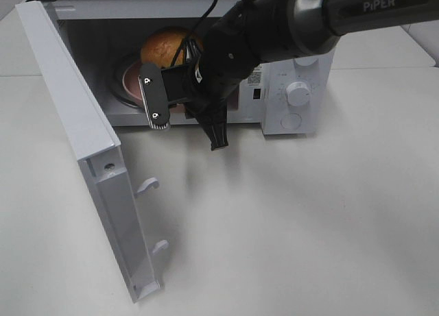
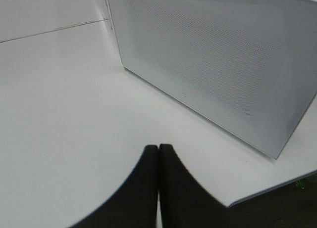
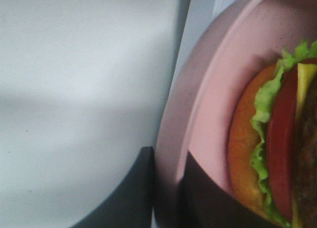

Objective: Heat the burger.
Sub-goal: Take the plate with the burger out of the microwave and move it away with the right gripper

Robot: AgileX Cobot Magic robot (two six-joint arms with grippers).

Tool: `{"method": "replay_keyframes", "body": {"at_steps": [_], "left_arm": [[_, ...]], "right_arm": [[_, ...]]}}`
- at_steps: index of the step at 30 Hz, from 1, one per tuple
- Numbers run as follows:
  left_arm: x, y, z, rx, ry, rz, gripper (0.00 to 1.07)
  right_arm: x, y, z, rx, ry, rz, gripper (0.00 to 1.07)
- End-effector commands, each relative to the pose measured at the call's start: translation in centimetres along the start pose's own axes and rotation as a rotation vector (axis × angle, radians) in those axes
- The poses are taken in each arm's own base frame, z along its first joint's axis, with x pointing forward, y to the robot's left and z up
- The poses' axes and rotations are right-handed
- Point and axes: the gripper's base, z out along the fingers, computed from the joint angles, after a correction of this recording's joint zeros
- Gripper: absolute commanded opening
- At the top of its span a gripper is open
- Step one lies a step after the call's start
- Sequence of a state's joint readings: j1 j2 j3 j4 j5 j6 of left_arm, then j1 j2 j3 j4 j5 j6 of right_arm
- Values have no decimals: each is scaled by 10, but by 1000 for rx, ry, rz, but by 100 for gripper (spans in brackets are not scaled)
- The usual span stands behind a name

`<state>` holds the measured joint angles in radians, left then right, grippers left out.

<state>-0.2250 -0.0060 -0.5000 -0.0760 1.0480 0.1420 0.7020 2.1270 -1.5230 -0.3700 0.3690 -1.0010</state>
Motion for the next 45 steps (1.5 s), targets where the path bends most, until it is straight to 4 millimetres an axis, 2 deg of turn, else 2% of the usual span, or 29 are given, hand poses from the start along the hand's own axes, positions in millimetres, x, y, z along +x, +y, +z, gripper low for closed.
{"method": "replay_keyframes", "body": {"at_steps": [1, 7, 16, 24, 27, 29, 32, 34, 42, 44, 45], "left_arm": [[1, -1, -2, 2, -30, -7, 0], [1, -1, -2, 2, -30, -7, 0], [1, -1, -2, 2, -30, -7, 0], [1, -1, -2, 2, -30, -7, 0], [1, -1, -2, 2, -30, -7, 0], [1, -1, -2, 2, -30, -7, 0], [1, -1, -2, 2, -30, -7, 0], [1, -1, -2, 2, -30, -7, 0], [1, -1, -2, 2, -30, -7, 0], [1, -1, -2, 2, -30, -7, 0], [1, -1, -2, 2, -30, -7, 0]], "right_arm": [[1, -11, -18, 37, -18, -15, 0], [-1, -6, -30, 22, -64, -90, 0], [5, 29, -37, 57, -108, -205, 0], [13, 55, -53, 55, -119, -222, 0], [14, 58, -55, 54, -120, -222, 0], [17, 70, -63, 60, -129, -225, 0], [18, 73, -66, 68, -133, -224, 0], [21, 83, -75, 86, -144, -230, 0], [25, 99, -85, 113, -160, -245, 0], [29, 112, -91, 103, -160, -263, 0], [29, 112, -91, 103, -160, -263, 0]]}}
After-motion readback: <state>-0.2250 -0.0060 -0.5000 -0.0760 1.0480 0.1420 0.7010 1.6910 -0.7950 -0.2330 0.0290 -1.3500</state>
